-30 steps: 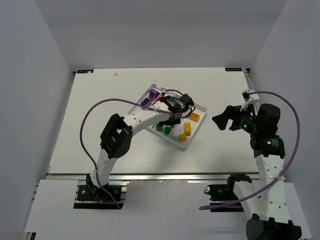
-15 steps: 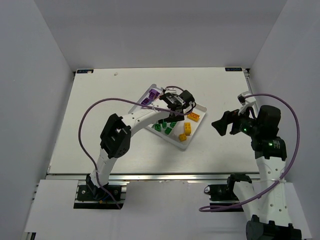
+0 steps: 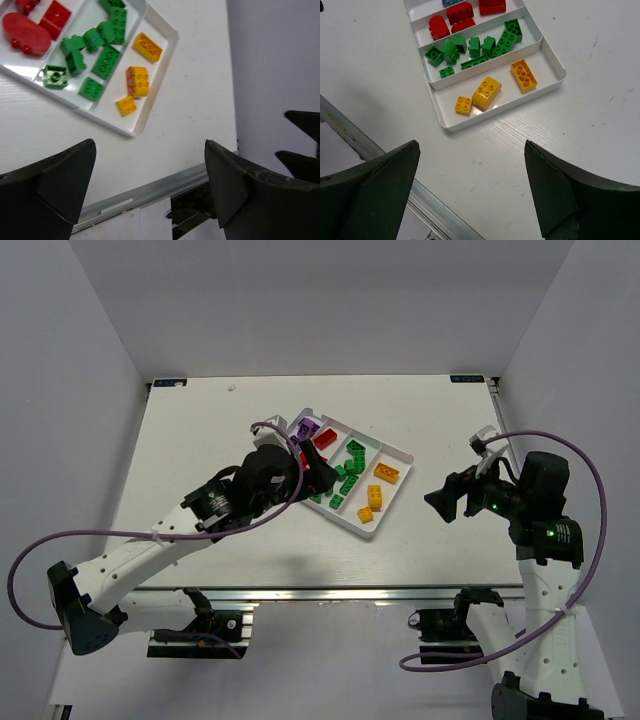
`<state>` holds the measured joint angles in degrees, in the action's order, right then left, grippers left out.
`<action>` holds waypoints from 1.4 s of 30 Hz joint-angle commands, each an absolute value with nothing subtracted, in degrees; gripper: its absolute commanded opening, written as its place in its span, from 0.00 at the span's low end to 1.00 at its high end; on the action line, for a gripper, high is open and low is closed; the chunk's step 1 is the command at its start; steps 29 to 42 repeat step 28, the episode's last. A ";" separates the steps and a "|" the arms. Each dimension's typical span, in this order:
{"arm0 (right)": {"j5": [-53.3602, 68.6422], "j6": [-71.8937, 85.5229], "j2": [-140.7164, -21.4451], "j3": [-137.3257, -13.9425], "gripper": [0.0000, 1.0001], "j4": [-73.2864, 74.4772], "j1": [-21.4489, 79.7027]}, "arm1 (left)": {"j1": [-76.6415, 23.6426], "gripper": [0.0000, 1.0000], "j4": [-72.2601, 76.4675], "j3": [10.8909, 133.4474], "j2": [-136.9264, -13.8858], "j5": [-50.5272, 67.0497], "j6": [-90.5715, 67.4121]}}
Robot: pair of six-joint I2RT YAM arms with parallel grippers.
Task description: Sort the legos into containers by color
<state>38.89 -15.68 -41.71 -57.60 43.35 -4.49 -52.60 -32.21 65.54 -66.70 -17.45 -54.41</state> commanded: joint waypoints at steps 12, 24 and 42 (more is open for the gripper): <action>37.71 -13.54 -41.39 -58.80 0.90 45.88 -4.75 | -54.41 0.98 -25.04 60.55 -58.80 -14.24 -47.11; 33.23 -12.31 -42.80 -57.66 0.90 43.25 -4.75 | -54.40 0.98 -25.14 60.82 -57.31 -13.10 -44.56; 30.86 -10.99 -43.07 -56.17 0.89 41.75 -4.75 | -54.41 0.98 -24.96 60.56 -56.51 -13.27 -43.86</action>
